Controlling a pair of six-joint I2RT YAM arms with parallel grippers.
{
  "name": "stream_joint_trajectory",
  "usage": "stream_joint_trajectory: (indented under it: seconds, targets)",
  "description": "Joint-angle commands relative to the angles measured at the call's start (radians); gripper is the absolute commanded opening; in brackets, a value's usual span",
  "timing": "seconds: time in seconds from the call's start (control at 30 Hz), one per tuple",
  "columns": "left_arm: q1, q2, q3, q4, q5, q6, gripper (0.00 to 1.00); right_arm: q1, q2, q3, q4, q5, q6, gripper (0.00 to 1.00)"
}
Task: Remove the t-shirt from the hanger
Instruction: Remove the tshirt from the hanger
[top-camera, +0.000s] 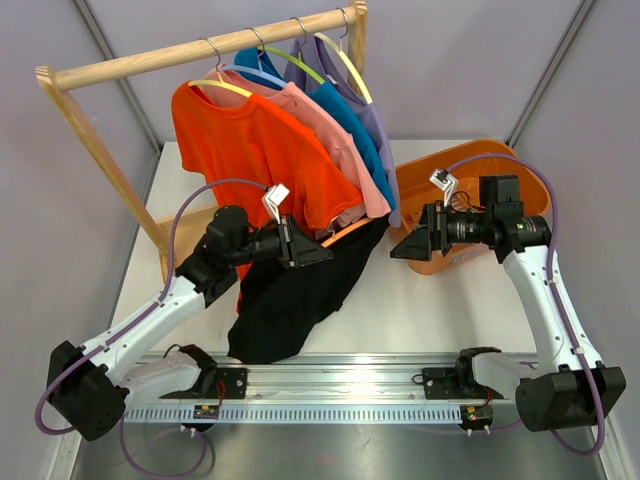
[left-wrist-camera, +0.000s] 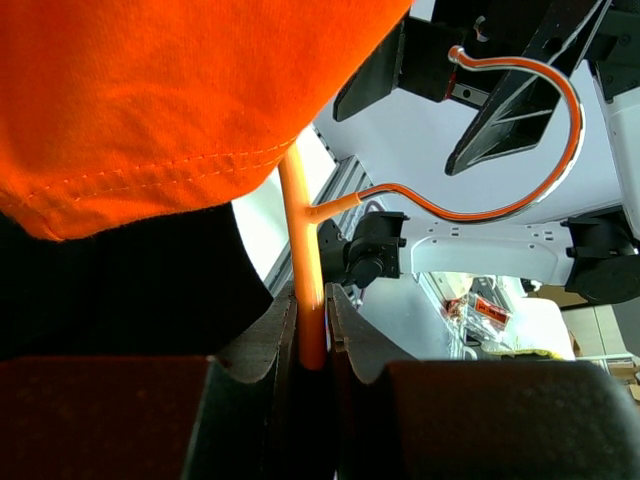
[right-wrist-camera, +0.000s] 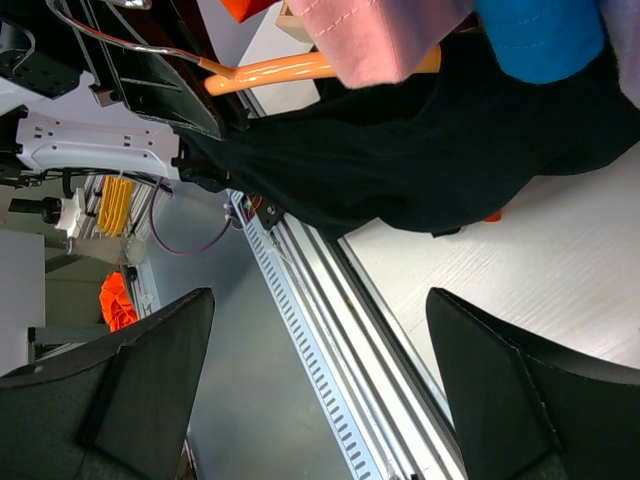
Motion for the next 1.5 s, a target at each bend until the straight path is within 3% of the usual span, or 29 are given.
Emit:
stream_joint_trajectory:
  seconds: [0.0, 0.37, 0.7, 1.13, 1.3, 1.47]
  targets:
    - [-0.006, -0.023, 0.001, 0.075, -0.028, 0.000, 0.00, 0.011, -0.018, -0.009, 0.059, -0.013, 0.051, 0.95]
    - [-0.013, 0.003, 0.032, 0.040, -0.065, -0.001, 0.00, 0.025, -0.016, -0.006, 0.157, 0.032, 0.179, 0.92]
    - [-0.071, 0.021, 0.069, 0.053, -0.077, -0.018, 0.00, 0.100, -0.012, -0.047, 0.237, 0.192, 0.357, 0.88]
    - [-0.105, -0.028, 0.084, 0.060, -0.083, -0.063, 0.00, 0.206, 0.021, -0.015, 0.282, 0.450, 0.467, 0.67]
    - [-0.106, -0.048, 0.090, 0.055, -0.092, -0.067, 0.00, 0.211, 0.054, 0.011, 0.276, 0.507, 0.490, 0.54]
    - [-0.106, -0.051, 0.086, 0.063, -0.080, -0.075, 0.00, 0.211, 0.088, 0.031, 0.285, 0.539, 0.504, 0.51]
